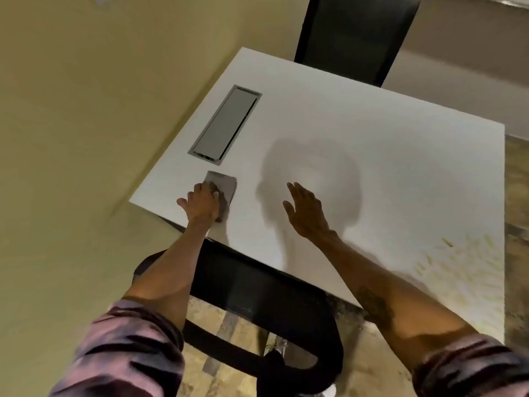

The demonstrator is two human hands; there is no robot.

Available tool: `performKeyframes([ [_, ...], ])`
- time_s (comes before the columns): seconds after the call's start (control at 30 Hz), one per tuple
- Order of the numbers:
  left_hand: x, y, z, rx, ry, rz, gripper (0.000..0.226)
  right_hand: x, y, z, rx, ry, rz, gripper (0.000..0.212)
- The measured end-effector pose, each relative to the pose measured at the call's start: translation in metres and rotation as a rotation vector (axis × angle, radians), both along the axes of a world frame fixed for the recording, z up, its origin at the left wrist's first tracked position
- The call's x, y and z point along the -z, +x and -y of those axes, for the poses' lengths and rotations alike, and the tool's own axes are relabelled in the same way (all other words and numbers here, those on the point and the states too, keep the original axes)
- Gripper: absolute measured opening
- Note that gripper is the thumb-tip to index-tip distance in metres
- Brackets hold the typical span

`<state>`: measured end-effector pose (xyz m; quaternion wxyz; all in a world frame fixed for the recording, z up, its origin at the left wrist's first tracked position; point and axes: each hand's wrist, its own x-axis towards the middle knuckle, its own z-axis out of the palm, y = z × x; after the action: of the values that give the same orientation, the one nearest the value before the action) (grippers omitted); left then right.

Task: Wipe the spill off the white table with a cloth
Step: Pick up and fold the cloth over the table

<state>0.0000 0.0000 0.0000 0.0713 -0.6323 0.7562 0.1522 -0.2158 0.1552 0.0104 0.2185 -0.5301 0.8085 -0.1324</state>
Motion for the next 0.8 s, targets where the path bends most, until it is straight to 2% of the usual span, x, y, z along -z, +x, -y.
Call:
performKeyframes([
  [0.13, 0.017, 0.007, 0.006, -0.251, 0.117, -0.064, 0.049, 0.017, 0.006, -0.006, -0.039, 0.090, 0.075, 0.056],
  [0.37, 0.045, 0.013, 0.019, -0.614, 0.286, -0.312, 0.060, 0.042, 0.012, -0.004, -0.111, 0.133, 0.084, 0.056],
  [0.5, 0.054, 0.016, 0.025, -0.686, 0.321, -0.405, 0.063, 0.052, 0.012, -0.005, -0.134, 0.154, 0.096, 0.055],
  [0.63, 0.060, 0.022, 0.030, -0.689, 0.353, -0.483, 0.051, 0.057, 0.008, -0.006, -0.137, 0.179, 0.117, 0.055],
  [0.8, 0.059, 0.022, 0.032, -0.694, 0.370, -0.485, 0.053, 0.056, 0.002, -0.009, -0.129, 0.190, 0.132, 0.055],
])
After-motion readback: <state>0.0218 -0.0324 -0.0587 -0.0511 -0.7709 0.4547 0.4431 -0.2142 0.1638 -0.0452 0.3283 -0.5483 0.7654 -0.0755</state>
